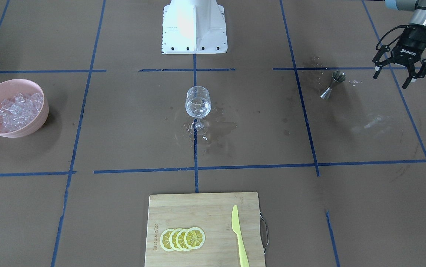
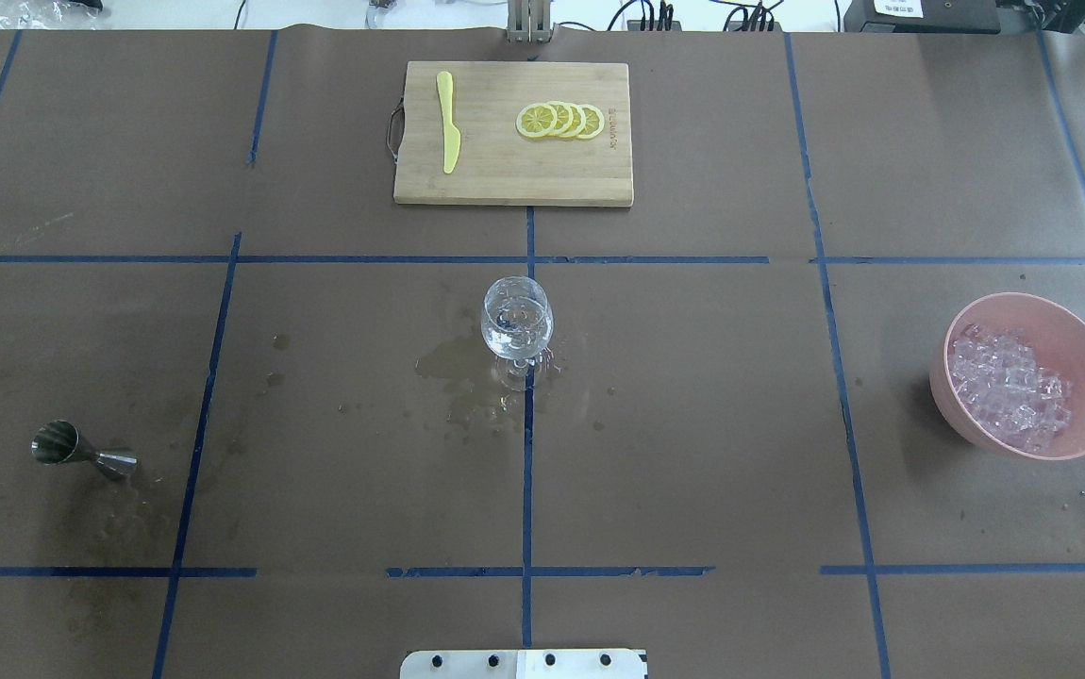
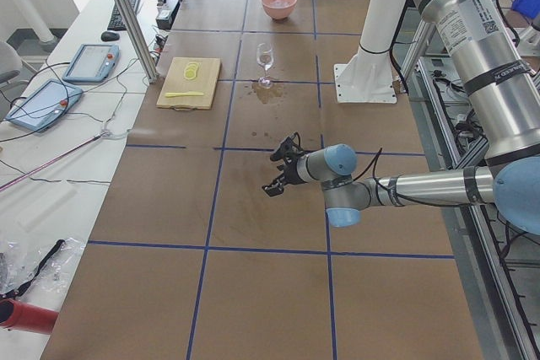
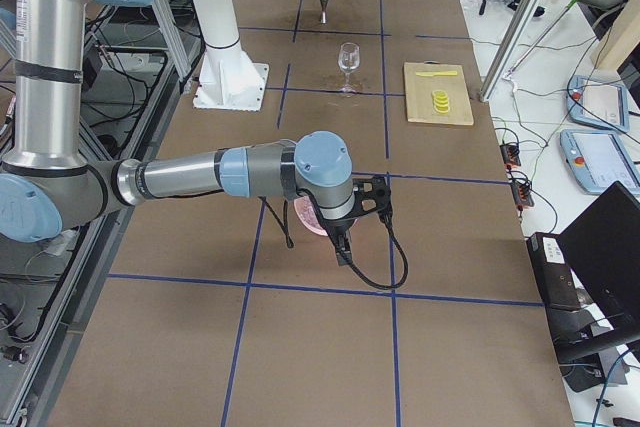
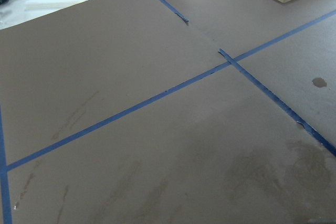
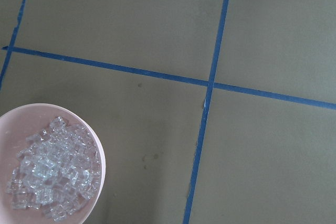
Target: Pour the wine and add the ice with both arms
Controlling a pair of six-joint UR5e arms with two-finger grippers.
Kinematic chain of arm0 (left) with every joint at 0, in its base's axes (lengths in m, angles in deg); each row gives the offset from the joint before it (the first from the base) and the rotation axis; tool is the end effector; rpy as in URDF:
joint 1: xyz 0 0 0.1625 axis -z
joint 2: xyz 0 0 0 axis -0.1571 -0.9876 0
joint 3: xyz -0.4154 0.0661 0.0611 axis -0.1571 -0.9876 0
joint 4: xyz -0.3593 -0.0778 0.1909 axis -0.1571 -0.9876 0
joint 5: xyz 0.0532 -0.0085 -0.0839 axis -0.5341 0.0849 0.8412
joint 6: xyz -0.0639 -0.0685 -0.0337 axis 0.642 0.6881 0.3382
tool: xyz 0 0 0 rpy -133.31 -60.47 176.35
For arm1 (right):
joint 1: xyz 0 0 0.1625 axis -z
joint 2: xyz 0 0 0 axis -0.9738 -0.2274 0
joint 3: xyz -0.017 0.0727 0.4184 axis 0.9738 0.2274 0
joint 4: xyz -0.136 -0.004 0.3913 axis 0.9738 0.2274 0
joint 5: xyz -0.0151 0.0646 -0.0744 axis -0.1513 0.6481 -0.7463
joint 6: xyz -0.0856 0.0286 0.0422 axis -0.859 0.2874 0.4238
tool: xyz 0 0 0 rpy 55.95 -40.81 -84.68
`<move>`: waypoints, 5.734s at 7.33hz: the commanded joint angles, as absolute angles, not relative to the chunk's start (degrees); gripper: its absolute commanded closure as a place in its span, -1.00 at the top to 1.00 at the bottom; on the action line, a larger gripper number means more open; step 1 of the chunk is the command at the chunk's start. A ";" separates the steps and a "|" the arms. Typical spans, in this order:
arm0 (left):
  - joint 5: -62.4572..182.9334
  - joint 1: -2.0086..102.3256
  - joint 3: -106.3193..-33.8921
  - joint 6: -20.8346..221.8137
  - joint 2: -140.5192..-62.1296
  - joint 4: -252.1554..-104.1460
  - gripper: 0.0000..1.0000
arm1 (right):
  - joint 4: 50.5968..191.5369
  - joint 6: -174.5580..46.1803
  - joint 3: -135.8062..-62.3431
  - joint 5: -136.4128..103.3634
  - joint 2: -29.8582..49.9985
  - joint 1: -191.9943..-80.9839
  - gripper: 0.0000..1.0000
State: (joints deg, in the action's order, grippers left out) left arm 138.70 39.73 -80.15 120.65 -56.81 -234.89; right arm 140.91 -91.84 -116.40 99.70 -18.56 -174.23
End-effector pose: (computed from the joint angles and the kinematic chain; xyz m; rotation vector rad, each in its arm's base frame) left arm 0.1294 -0.3237 0.5840 0.8544 0.8633 0.2020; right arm 0.1122 -0.4158 0.5585 0.2222 -0.8344 -0.1008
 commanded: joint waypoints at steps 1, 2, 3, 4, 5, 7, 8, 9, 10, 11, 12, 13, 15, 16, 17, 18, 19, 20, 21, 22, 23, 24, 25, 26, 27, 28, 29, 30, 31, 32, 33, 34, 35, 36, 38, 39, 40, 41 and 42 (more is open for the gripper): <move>146.27 46.15 -80.30 118.81 -62.89 -225.39 0.98 | 140.91 -90.89 -116.91 99.67 -18.56 -174.15 1.00; 150.63 49.64 -80.21 118.72 -64.31 -221.26 0.98 | 140.91 -90.89 -116.91 99.76 -18.56 -174.15 1.00; 157.12 54.81 -80.21 118.63 -67.29 -215.47 0.98 | 141.00 -90.89 -116.91 99.85 -18.56 -174.07 1.00; 160.92 58.95 -80.21 116.54 -70.54 -209.24 0.98 | 141.00 -90.89 -116.91 99.85 -18.56 -173.54 1.00; 162.35 62.38 -80.38 112.78 -71.79 -203.52 0.98 | 140.91 -90.89 -117.08 99.93 -18.12 -172.84 1.00; 168.48 66.80 -81.96 109.94 -78.88 -189.30 0.98 | 140.91 -90.71 -117.79 99.85 -17.33 -170.48 1.00; 168.78 67.25 -82.93 109.84 -81.35 -183.13 0.98 | 140.91 -89.23 -117.79 99.85 -16.20 -169.07 1.00; 169.48 68.99 -83.02 109.84 -83.29 -179.42 0.99 | 140.82 -85.47 -117.88 99.76 -15.14 -166.79 1.00; 168.18 69.88 -82.59 110.62 -84.44 -179.47 0.99 | 140.82 -82.91 -118.14 99.76 -14.52 -164.86 1.00; 168.95 69.45 -82.93 110.89 -83.24 -179.47 0.99 | 140.74 -79.06 -119.36 99.50 -14.34 -162.57 1.00; 168.35 69.36 -82.67 109.76 -81.75 -180.60 0.99 | 138.91 -77.19 -119.72 99.06 -14.25 -161.42 1.00; 166.86 69.36 -82.41 108.19 -81.47 -185.75 0.99 | 136.54 -70.82 -119.64 99.14 -14.25 -160.36 1.00; 168.78 69.19 -80.31 108.17 -79.37 -185.71 0.99 | 128.21 -63.22 -119.55 99.06 -19.31 -158.60 1.00; 169.48 69.19 -80.65 108.08 -79.53 -185.88 0.99 | 124.43 -60.59 -119.46 98.10 -21.00 -157.03 1.00; 172.79 69.01 -81.26 108.08 -79.36 -185.88 0.99 | 122.21 -55.26 -119.37 95.39 -21.02 -153.01 1.00; 173.70 68.57 -81.53 108.08 -78.92 -185.80 0.99 | 117.32 -49.89 -119.28 92.93 -21.11 -149.40 1.00; 173.70 68.48 -81.44 108.08 -77.61 -185.80 0.99 | 113.18 -44.27 -118.15 90.47 -21.11 -145.19 1.00; 173.62 68.40 -81.62 108.17 -77.60 -185.88 0.99 | 110.96 -40.65 -117.62 88.44 -21.11 -142.36 1.00; 173.62 68.48 -81.96 108.35 -77.60 -185.97 0.99 | 110.25 -37.13 -117.61 87.03 -21.02 -139.64 1.00; 173.62 68.40 -82.06 108.35 -77.69 -185.80 0.99 | 109.19 -36.05 -117.00 85.62 -21.11 -137.87 1.00; 173.62 68.31 -81.97 108.35 -77.69 -185.80 0.99 | 109.18 -35.61 -116.91 85.09 -21.02 -136.29 1.00; 173.62 68.31 -81.97 108.35 -77.86 -185.80 0.99 | 109.18 -34.91 -116.47 83.95 -21.11 -134.62 1.00; 173.62 68.31 -82.06 108.43 -78.04 -185.80 0.99 | 109.18 -33.33 -115.95 83.94 -21.11 -132.86 1.00; 173.62 68.31 -82.14 108.43 -78.04 -185.80 0.99 | 109.10 -32.79 -115.33 83.77 -21.11 -132.06 1.00; 173.62 68.31 -82.23 108.43 -78.13 -185.80 0.99 | 109.10 -32.79 -114.11 83.76 -21.02 -131.62 0.99; 173.62 68.31 -82.49 108.52 -78.13 -185.80 0.99 | 109.10 -32.79 -113.92 83.76 -21.02 -131.35 0.93; 173.62 68.31 -82.58 108.52 -78.13 -185.80 0.99 | 109.18 -32.70 -113.75 83.68 -21.11 -131.26 0.75; 173.62 68.31 -82.93 108.52 -78.13 -185.80 0.99 | 109.10 -32.70 -113.14 83.68 -21.02 -131.26 0.65; 173.62 68.39 -83.11 108.52 -78.04 -185.80 0.99 | 109.10 -32.70 -113.13 83.76 -21.02 -131.26 0.39; 173.62 68.31 -83.28 108.52 -77.86 -185.80 0.99 | 109.10 -32.70 -113.04 83.68 -21.02 -131.26 0.01; 173.62 68.48 -83.37 108.52 -77.86 -185.80 0.99 | 109.10 -32.79 -113.04 83.68 -21.02 -131.26 -0.39; 173.62 68.57 -83.46 108.52 -77.78 -185.80 0.99 | 109.10 -32.79 -113.04 83.85 -20.93 -131.26 -0.99; 173.62 68.57 -83.46 108.52 -77.69 -185.80 0.99 | 109.10 -32.79 -113.04 83.85 -20.93 -131.26 -1.00; 173.62 68.57 -83.38 108.52 -77.69 -185.80 0.99 | 109.10 -32.88 -113.22 83.94 -20.93 -131.26 -1.00; 173.62 68.57 -83.46 108.52 -77.69 -185.80 0.99 | 110.05 -32.88 -118.98 84.73 -21.02 -133.61 -1.00; 173.62 68.57 -83.46 108.52 -77.77 -185.80 0.99 | 110.15 -32.70 -121.37 86.47 -19.98 -135.90 -1.00; 173.62 68.57 -83.38 108.52 -77.69 -185.80 0.99 | 110.93 -29.13 -122.52 86.92 -15.70 -136.27 -1.00; 173.62 68.57 -83.46 108.52 -77.60 -185.88 0.99 | 111.20 -17.79 -122.27 86.32 -9.13 -135.49 -1.00; 173.53 68.57 -83.46 108.52 -77.60 -185.89 0.99 | 112.60 -9.23 -122.36 85.01 -3.41 -132.26 -1.00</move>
